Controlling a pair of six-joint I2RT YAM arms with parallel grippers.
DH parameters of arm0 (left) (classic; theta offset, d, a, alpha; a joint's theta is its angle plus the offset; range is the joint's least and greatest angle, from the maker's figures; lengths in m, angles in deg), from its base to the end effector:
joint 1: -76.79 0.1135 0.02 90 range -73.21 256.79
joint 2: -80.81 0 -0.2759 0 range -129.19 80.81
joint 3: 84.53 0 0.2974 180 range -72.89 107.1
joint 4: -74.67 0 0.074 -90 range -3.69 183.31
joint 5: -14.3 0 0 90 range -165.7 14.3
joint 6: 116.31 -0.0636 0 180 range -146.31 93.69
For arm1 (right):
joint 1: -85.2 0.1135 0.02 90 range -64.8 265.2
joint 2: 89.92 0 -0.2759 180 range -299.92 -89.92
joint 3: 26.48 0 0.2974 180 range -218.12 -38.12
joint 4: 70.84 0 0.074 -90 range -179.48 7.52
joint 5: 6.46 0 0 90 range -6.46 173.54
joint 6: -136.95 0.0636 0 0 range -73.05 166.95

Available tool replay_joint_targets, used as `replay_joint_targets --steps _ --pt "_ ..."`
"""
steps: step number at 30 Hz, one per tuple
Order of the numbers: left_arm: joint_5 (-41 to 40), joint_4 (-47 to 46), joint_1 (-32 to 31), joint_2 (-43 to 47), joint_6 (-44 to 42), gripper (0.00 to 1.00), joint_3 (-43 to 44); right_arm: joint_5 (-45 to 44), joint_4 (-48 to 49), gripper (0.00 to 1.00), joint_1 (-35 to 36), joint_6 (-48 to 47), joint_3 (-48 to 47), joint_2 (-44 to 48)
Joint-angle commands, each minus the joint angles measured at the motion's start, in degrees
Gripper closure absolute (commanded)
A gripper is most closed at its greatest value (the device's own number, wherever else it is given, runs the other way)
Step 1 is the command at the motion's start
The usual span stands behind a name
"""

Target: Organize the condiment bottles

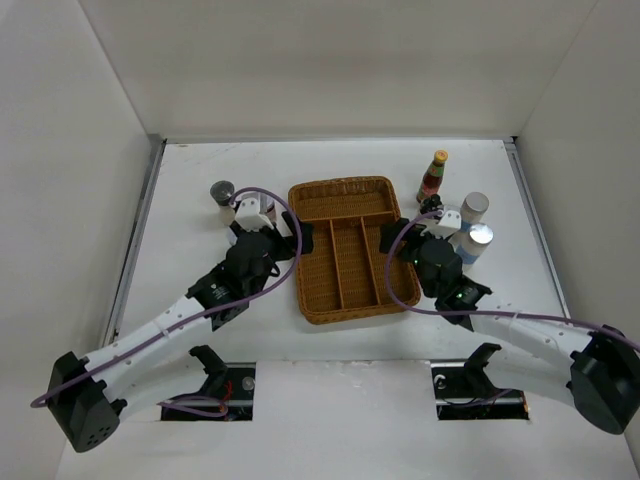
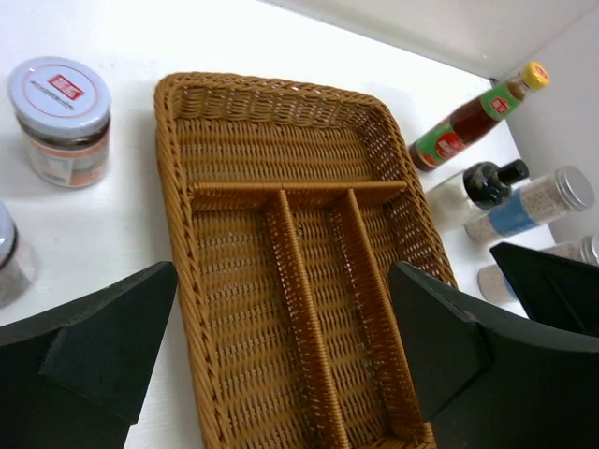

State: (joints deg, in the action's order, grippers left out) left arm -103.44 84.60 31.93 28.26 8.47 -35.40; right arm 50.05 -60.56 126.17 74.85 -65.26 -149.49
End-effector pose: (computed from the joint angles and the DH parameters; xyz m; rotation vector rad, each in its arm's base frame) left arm 0.2164 -0.1736 0.2847 -0.1895 1.8018 -0.5629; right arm 0.2368 0.1592 0.2227 0.2272 1.7231 0.3744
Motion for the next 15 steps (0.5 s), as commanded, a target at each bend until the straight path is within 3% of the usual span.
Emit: replay_joint_targets --steps 1,8,9,11,13,14,15 --pt "-3.45 -1.18 0.95 1.66 -1.82 0.0 2.32 1.68 3.84 0.0 0.56 0.84 -0.11 -0.63" --pt "-7.14 0.66 6.32 0.18 -7.36 0.0 5.13 4.13 4.45 0.0 0.29 1.72 0.07 -1.25" --pt "-7.93 0.4 7.19 -0.44 -8.06 0.0 5.57 4.49 4.72 0.04 0.12 1.81 0.24 -1.16" --pt "-8.55 0.22 9.48 -1.93 -8.51 0.0 6.71 5.45 5.42 0.26 -0.41 1.89 0.68 -1.34" --pt "-8.2 -0.39 11.85 -3.69 -8.85 0.01 7.5 6.95 5.6 0.57 -0.76 2.16 0.77 -1.16" --pt "-8.11 -0.92 13.08 -4.57 -8.86 0.12 7.77 7.74 5.6 0.68 -0.59 2.33 0.68 -1.16" --pt "-8.46 -1.36 14.31 -5.44 -8.77 0.32 8.12 8.53 5.6 0.76 -0.59 2.33 0.51 -1.42"
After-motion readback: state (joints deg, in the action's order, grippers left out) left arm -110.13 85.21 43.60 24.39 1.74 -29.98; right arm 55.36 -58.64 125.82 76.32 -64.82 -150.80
